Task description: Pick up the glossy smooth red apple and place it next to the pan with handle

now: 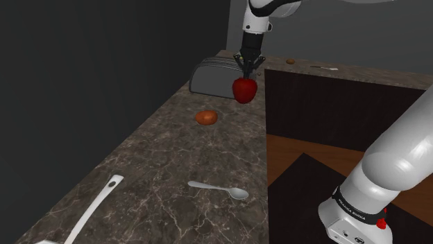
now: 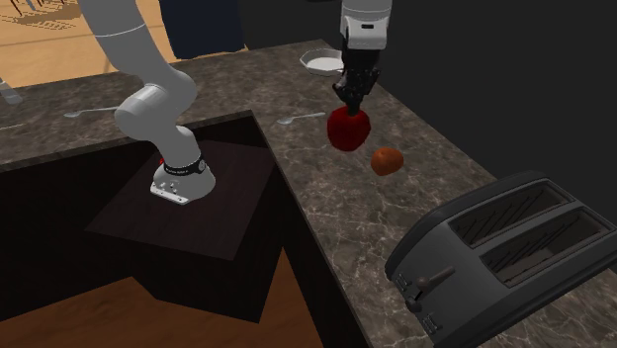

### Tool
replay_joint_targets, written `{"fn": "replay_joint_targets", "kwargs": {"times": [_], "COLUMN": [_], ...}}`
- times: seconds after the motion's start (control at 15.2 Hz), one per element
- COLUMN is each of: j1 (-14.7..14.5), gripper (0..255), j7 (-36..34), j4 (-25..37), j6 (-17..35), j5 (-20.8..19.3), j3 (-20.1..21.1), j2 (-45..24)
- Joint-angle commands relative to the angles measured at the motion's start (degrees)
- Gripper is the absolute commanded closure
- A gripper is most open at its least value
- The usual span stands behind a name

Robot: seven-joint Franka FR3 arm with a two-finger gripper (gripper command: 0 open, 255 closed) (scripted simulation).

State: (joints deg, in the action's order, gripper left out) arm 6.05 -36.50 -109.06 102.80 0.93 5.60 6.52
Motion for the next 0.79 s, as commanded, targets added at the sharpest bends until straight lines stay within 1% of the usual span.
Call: {"fn": "replay_joint_targets", "kwargs": {"times": [0.0,0.26,0.33,0.73], "j1": [0.0,0.1,0.1,-3.0], "gripper": [255,255,255,255], "j7": [0.1,0.0,0.0,-6.5], "j4": [1.6,4.9,5.0,-2.1], "j6": [-1.6,-4.7,-4.8,-4.3], "j5": [0.0,0.0,0.0,1.5], "j3": [-0.1,-0.1,-0.1,3.8], "j2": [-0.1,-0.2,-0.2,6.6]}}
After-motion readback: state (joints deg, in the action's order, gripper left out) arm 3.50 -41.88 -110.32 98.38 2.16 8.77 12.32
